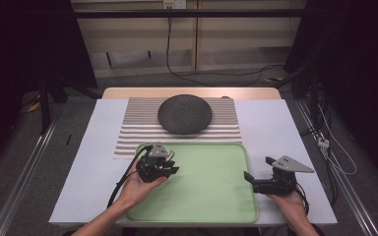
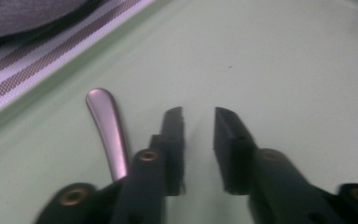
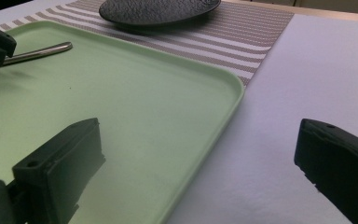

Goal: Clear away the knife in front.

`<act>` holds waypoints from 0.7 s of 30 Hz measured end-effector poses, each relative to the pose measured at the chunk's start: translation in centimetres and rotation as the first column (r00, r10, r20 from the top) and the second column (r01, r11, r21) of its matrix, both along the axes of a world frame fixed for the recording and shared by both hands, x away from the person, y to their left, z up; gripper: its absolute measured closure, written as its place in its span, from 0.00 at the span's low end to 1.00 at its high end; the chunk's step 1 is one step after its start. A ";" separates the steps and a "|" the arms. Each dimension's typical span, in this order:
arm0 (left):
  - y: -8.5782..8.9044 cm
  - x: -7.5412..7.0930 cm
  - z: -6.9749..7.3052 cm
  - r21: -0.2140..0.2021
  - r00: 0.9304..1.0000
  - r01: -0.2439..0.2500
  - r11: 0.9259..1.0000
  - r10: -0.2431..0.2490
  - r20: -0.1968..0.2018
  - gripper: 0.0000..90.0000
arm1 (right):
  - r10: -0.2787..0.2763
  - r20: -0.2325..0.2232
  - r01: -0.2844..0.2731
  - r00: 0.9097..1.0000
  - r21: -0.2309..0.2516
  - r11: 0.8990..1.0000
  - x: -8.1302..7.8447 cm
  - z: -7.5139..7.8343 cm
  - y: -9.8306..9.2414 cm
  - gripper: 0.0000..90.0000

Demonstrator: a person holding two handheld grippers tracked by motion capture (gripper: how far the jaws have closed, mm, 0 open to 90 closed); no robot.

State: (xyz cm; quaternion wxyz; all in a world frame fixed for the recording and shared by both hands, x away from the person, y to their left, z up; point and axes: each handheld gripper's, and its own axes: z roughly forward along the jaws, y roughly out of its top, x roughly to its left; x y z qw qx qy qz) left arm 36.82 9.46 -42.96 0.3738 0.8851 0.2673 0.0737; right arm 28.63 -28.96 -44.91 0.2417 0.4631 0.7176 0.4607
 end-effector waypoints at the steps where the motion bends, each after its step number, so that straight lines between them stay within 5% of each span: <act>1: 0.0 0.2 -0.3 -0.001 1.000 0.005 1.000 -0.005 -0.024 0.90 | -0.002 0.001 0.002 1.000 0.000 1.000 0.0 0.0 0.0 0.01; 5: -0.2 0.3 -0.8 0.039 0.999 0.003 0.999 -0.001 -0.035 1.00 | 0.000 0.001 0.000 1.000 -0.003 1.000 -0.1 0.0 -0.1 0.01; 6: -0.4 0.4 -1.1 0.075 0.999 -0.001 0.997 0.004 -0.042 1.00 | 0.000 0.002 0.000 1.000 -0.002 1.000 -0.1 0.0 -0.1 0.01; 14: -0.4 0.8 -1.2 0.068 0.998 0.004 0.998 0.001 -0.066 1.00 | -0.001 0.000 0.001 1.000 0.000 1.000 0.0 0.0 0.0 0.01; 21: -0.7 1.1 -0.9 0.104 0.995 0.015 0.995 -0.006 -0.096 1.00 | -0.004 0.000 0.004 1.000 -0.002 1.000 0.0 0.0 0.0 0.01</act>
